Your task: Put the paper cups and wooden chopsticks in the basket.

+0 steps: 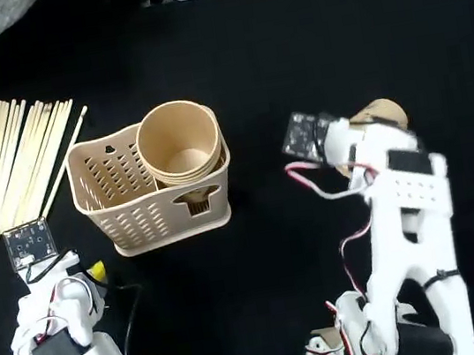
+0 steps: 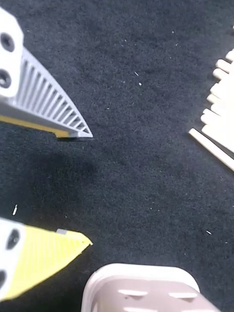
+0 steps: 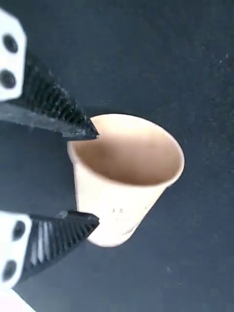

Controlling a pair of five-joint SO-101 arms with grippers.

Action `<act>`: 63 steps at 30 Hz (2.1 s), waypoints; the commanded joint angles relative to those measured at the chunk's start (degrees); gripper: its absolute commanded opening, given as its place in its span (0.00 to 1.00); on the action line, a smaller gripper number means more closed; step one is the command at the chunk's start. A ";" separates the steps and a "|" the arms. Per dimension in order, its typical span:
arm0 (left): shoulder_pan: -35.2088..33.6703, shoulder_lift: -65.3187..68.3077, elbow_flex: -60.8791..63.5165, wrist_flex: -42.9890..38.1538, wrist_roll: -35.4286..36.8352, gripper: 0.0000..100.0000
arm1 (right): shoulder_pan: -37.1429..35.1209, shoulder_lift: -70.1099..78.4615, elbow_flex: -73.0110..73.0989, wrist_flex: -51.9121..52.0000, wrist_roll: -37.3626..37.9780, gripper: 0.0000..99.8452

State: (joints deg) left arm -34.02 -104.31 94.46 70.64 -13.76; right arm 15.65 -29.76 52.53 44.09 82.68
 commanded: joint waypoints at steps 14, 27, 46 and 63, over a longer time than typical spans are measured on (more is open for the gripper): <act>0.75 -0.18 -0.22 -0.97 -0.44 0.30 | 1.85 -2.68 7.69 -21.98 -10.99 0.01; 0.75 -0.18 -0.22 -0.97 -0.44 0.30 | 0.35 -12.62 -16.57 7.56 -37.45 0.01; 0.75 -0.18 -0.22 -0.97 -0.44 0.30 | -36.31 -15.96 -60.70 38.86 -63.74 0.01; 0.66 -0.18 -0.22 -0.97 -0.44 0.30 | -46.42 -10.33 -51.56 25.49 -68.31 0.01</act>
State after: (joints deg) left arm -34.02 -104.31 94.46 70.64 -13.76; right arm -31.47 -44.35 -0.66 71.96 14.90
